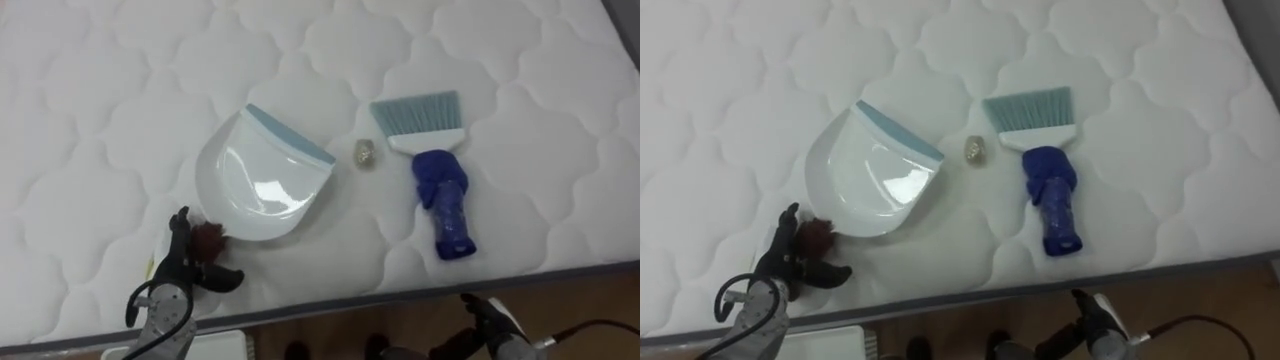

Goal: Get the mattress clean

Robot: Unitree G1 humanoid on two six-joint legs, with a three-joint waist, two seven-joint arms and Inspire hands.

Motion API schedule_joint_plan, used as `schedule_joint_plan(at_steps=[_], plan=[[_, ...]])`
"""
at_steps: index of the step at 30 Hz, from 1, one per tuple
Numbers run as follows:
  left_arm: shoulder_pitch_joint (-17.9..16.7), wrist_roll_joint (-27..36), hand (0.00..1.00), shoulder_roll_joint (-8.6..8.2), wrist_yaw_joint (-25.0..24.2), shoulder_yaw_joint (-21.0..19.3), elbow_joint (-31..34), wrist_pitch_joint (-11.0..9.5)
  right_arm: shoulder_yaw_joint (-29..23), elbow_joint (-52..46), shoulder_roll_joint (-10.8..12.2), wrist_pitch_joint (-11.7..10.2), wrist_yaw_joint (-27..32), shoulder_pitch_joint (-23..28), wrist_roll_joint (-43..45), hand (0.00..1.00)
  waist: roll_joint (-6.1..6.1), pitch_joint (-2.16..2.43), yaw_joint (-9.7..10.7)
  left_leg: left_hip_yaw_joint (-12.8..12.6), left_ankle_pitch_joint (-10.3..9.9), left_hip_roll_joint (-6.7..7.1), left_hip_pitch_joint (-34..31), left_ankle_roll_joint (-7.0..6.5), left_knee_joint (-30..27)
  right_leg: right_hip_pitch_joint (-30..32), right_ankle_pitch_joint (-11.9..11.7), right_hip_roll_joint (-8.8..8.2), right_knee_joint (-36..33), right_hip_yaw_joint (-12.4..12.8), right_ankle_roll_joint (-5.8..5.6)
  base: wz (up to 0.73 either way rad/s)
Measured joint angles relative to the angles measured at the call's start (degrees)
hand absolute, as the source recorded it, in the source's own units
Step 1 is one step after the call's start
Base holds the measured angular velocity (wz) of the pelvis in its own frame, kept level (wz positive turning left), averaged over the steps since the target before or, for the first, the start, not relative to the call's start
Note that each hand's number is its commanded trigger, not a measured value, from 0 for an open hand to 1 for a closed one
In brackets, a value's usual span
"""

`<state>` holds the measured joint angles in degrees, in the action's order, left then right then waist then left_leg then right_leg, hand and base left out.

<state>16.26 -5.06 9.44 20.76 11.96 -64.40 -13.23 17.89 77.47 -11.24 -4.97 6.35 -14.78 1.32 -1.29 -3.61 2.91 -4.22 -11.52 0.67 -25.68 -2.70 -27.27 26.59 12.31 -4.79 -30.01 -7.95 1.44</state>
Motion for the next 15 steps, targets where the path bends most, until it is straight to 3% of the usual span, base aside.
schedule_joint_plan(at_steps=[1, 2, 3, 10, 15], plan=[[0.07, 0.0, 0.34, 0.02, 0.07, -0.01, 0.0, 0.0, -0.01, -0.01, -0.01, -0.03, 0.02, -0.01, -0.01, 0.0, 0.0, 0.0, 0.04, 0.0, -0.01, 0.01, -0.17, -0.01, -0.04, 0.16, 0.01, -0.01, -0.02, -0.01, -0.01, 0.0], [0.35, 0.0, 0.78, 0.1, 0.34, -0.01, 0.0, 0.0, -0.01, -0.09, -0.04, -0.13, 0.15, -0.09, -0.15, 0.0, 0.02, 0.01, 0.11, 0.02, -0.01, 0.01, -0.76, -0.01, -0.19, 0.68, 0.01, -0.03, -0.14, -0.04, -0.01, 0.0], [0.58, 0.0, 1.0, 0.15, 0.68, -0.02, 0.0, 0.04, 0.0, -0.12, -0.04, -0.16, 0.26, -0.12, -0.75, 0.0, 0.04, 0.01, 0.14, 0.02, -0.01, 0.0, -1.2, -0.02, -0.35, 1.08, 0.01, -0.05, -0.27, -0.08, -0.01, 0.0], [2.24, -0.05, 1.0, 0.89, 3.19, -0.51, -1.04, 0.67, 0.04, -0.12, 0.14, 0.09, 0.99, -0.27, -1.17, 0.0, 0.31, -0.14, 0.11, -0.36, -0.01, -0.17, -2.07, -0.02, -0.66, 1.85, 0.15, -0.11, -0.68, -0.23, 0.05, 0.01], [5.06, -0.38, 1.0, 2.89, 3.82, -0.79, -2.39, 2.51, 0.86, -0.43, 0.56, 1.34, 2.35, -1.0, -1.18, 0.0, 0.66, -0.35, 0.1, -0.41, -0.53, -0.32, -3.33, -0.15, -2.37, 2.64, 0.56, -0.09, -1.89, -0.1, -0.09, 0.04]])
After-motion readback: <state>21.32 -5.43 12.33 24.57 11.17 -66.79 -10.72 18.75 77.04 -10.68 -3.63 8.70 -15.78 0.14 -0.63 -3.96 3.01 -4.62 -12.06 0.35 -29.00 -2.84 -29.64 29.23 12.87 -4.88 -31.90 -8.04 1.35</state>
